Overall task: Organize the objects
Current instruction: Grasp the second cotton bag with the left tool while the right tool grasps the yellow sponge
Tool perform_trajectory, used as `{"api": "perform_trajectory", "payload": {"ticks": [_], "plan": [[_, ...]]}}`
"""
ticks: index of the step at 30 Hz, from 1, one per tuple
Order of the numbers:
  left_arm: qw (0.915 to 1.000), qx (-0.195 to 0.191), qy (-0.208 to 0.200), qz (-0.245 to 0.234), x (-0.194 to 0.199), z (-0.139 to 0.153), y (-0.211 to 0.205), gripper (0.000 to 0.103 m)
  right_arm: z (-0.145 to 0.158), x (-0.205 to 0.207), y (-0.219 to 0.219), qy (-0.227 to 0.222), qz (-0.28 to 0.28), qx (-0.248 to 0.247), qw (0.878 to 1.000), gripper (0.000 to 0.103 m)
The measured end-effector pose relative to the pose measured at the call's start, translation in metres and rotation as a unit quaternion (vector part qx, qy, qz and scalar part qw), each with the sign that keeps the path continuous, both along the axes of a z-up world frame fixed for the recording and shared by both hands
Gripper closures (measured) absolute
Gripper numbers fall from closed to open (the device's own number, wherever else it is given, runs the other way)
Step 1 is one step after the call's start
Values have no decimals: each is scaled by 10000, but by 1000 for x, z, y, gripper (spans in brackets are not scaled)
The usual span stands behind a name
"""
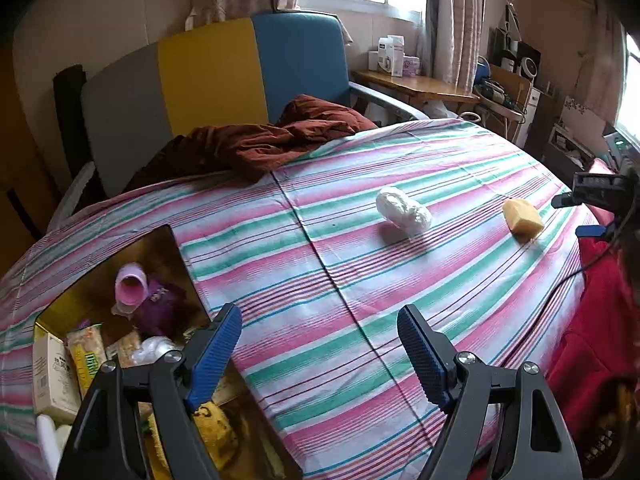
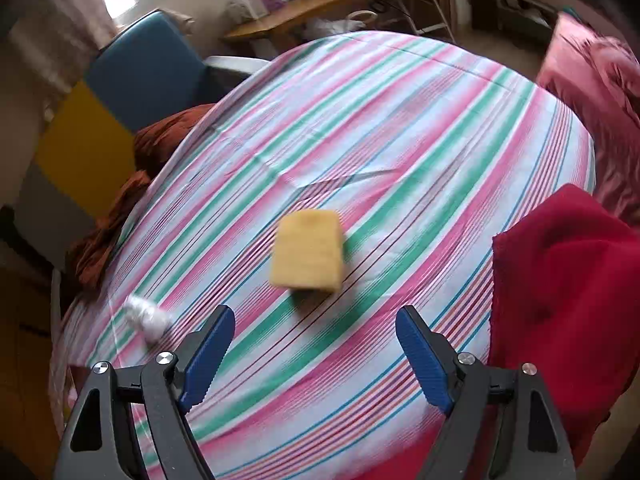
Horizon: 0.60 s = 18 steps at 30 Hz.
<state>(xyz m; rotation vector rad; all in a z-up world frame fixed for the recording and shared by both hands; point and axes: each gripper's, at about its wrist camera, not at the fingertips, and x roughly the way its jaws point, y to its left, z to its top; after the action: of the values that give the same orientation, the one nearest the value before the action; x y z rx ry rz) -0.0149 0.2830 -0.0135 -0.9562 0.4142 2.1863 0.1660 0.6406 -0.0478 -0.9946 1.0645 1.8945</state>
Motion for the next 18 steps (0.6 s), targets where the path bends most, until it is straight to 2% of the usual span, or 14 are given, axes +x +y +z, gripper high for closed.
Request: {"api": "perform_trajectory", "payload": {"ticks": [11, 15, 16, 18], "plan": [[9995, -78, -255, -154, -4, -8, 21, 22, -43, -51, 40, -399, 38, -296, 9988, 19], [9988, -116, -432, -195, -9, -13, 33, 22, -57, -67, 45, -384, 351, -398, 9979, 19], [9984, -121, -505, -203, -10, -15, 36, 22, -59, -72, 44, -505, 460, -336, 9971, 23], [9974, -94, -685, -222, -13, -18, 43, 22, -58, -77, 42, -751, 598, -78, 9953, 39]]}}
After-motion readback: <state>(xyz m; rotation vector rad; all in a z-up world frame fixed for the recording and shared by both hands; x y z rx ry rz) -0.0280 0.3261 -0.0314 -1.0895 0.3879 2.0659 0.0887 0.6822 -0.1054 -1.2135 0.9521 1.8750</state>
